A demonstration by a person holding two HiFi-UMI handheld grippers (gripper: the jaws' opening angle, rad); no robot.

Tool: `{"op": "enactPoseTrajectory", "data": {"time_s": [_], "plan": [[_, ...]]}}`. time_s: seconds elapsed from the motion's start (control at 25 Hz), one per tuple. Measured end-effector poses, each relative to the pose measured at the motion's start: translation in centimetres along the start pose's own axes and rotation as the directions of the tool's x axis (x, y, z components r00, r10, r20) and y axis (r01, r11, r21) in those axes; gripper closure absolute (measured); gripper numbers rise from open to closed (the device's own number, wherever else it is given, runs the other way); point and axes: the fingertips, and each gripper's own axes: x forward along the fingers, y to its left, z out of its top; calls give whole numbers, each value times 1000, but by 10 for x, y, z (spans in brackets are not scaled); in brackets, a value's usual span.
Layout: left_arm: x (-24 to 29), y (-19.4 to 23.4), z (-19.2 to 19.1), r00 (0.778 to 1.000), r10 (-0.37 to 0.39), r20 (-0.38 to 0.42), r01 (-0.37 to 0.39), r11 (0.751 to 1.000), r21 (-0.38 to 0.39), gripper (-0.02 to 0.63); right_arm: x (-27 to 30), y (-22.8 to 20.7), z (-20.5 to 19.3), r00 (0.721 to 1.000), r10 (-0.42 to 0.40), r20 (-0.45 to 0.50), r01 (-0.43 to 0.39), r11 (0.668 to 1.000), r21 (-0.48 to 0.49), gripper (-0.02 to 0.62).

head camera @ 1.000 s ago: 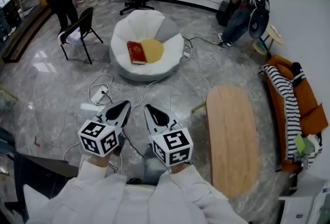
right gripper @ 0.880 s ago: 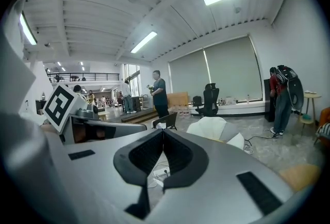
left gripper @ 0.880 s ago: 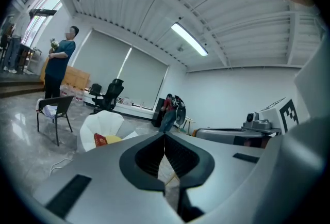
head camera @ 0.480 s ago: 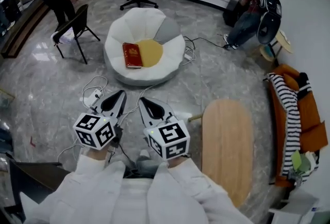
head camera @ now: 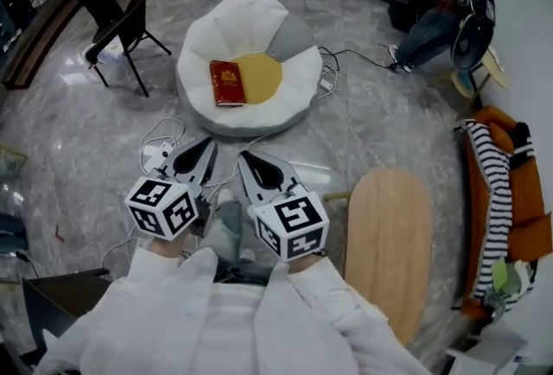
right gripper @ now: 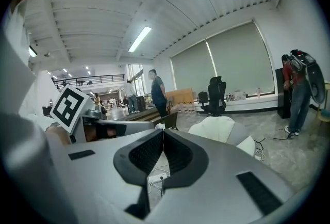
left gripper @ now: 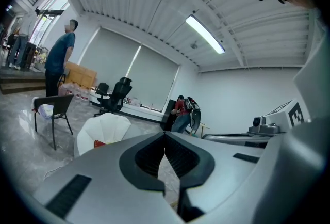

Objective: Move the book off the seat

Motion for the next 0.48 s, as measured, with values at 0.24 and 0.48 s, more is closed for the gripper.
{"op": "enactPoseTrajectory", "data": {"time_s": [0.24,0.48], "plan": [[63,52,36,1000,-20,10,20,1000,13,600,74,-46,30,1000,-24,7,24,1000,-3,583],[122,105,84,998,-67,4,67,996,57,600,151,-87,67,997,-73,32,73,997,5,583]]}}
